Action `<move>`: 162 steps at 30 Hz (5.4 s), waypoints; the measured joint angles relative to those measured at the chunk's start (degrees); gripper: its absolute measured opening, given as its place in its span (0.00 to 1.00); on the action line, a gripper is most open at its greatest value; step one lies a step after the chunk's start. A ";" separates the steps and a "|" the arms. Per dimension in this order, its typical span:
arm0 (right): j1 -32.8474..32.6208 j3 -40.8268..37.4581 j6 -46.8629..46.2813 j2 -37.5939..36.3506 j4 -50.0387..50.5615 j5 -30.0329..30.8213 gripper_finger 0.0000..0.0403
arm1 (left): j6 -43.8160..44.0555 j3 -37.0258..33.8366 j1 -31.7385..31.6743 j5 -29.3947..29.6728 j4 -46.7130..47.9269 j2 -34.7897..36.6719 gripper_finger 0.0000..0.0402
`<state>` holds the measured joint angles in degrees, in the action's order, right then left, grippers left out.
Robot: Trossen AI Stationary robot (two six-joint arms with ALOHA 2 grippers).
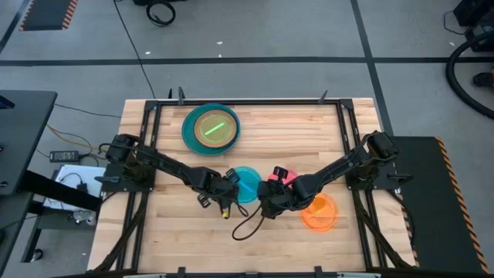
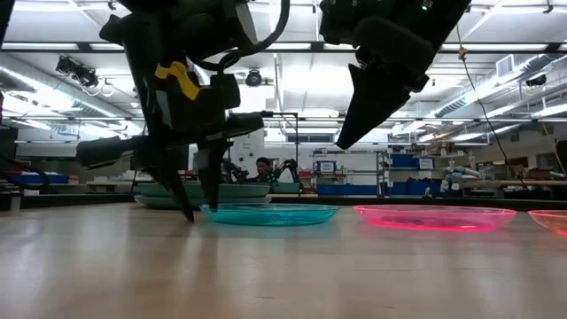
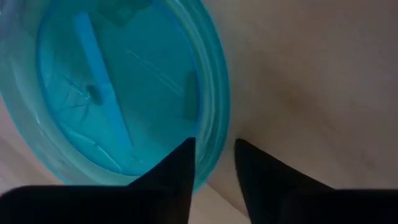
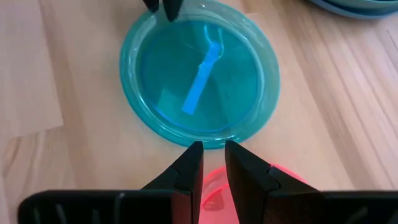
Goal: Stack plastic plates
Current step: Stack the light blue plate on top of the light green plate, then stack the pink plate on top of the light blue plate
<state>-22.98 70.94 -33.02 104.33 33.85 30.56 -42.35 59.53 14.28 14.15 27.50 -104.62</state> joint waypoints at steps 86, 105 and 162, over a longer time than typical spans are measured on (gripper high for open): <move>-4.46 0.02 -9.46 -6.49 10.97 2.87 0.20 | 11.00 -0.04 -14.45 -4.34 0.84 16.59 0.47; -4.54 -9.65 -18.65 -10.71 12.84 -4.98 0.20 | -1.99 0.01 -8.51 -6.81 -18.85 5.49 0.47; -4.42 -23.50 -22.73 -25.79 0.25 -0.04 0.19 | -11.63 13.06 -7.64 0.98 -14.81 -10.47 0.01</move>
<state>-27.40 47.44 -55.75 78.54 34.10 30.52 -53.98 72.59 6.64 15.13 12.69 -115.10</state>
